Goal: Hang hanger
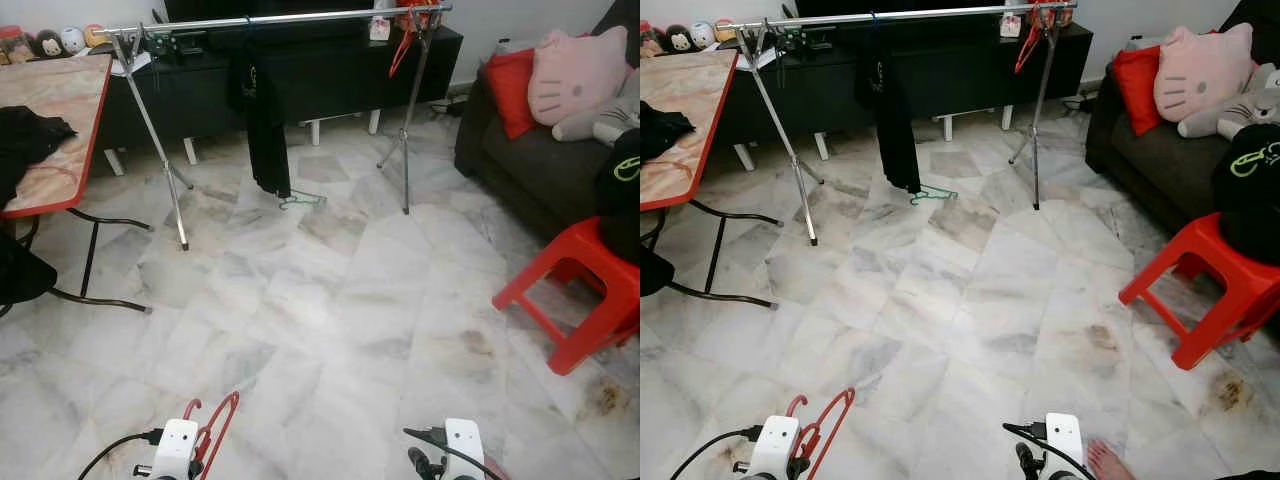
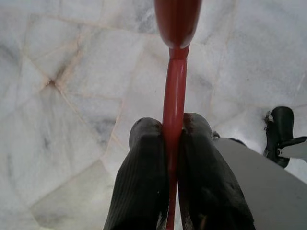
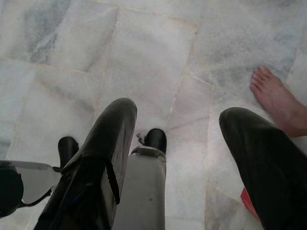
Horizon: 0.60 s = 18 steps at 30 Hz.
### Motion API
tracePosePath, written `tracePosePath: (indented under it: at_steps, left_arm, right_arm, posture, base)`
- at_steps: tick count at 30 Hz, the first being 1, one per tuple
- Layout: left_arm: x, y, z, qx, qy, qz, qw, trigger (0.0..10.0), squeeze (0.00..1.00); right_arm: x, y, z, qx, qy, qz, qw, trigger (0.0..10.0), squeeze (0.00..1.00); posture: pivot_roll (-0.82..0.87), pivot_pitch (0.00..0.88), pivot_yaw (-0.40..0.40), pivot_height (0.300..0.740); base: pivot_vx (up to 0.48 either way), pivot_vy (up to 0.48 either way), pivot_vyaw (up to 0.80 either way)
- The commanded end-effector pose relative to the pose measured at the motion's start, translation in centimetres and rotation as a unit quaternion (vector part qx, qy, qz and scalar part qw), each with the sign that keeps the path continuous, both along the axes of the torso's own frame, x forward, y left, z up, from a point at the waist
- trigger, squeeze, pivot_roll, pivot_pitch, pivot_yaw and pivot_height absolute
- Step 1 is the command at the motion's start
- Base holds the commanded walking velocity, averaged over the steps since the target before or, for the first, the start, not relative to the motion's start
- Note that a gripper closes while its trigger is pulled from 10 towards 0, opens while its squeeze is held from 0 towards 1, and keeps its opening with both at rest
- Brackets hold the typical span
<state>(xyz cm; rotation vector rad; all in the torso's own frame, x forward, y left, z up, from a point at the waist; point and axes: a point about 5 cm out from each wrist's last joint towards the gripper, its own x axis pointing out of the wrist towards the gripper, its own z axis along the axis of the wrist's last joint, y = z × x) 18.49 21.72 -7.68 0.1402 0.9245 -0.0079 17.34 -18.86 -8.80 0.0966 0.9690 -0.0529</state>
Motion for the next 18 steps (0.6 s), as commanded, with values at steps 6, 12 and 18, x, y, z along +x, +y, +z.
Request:
tracePosePath:
  at_steps: [6, 12, 18]
  left_arm:
    - [-1.01, 0.17, -0.51, 0.004, 0.022, 0.004, 1.0, 10.0, 0.0]
    - [-1.16, -0.08, -0.63, 0.003, 0.025, -0.002, 1.0, 10.0, 0.0]
    - [-0.32, -0.21, -0.25, -0.001, 0.013, -0.003, 1.0, 10.0, 0.0]
  right_arm:
    - [-0.65, -0.48, -0.23, -0.006, 0.007, -0.014, 1.0, 10.0, 0.0]
    - [-0.98, -0.47, -0.35, -0.006, 0.007, -0.017, 1.0, 10.0, 0.0]
    - [-0.99, -0.29, -0.35, -0.003, 0.004, -0.004, 1.0, 10.0, 0.0]
  posture:
    - [-0.06, 0.071, 0.005, 0.74]
    - [-0.05, 0.075, 0.005, 0.74]
    - [-0.04, 0.045, 0.002, 0.74]
  base:
    - [0.0, 0.0, 0.0]
    - [0.0, 0.0, 0.0]
    - [0.0, 0.0, 0.0]
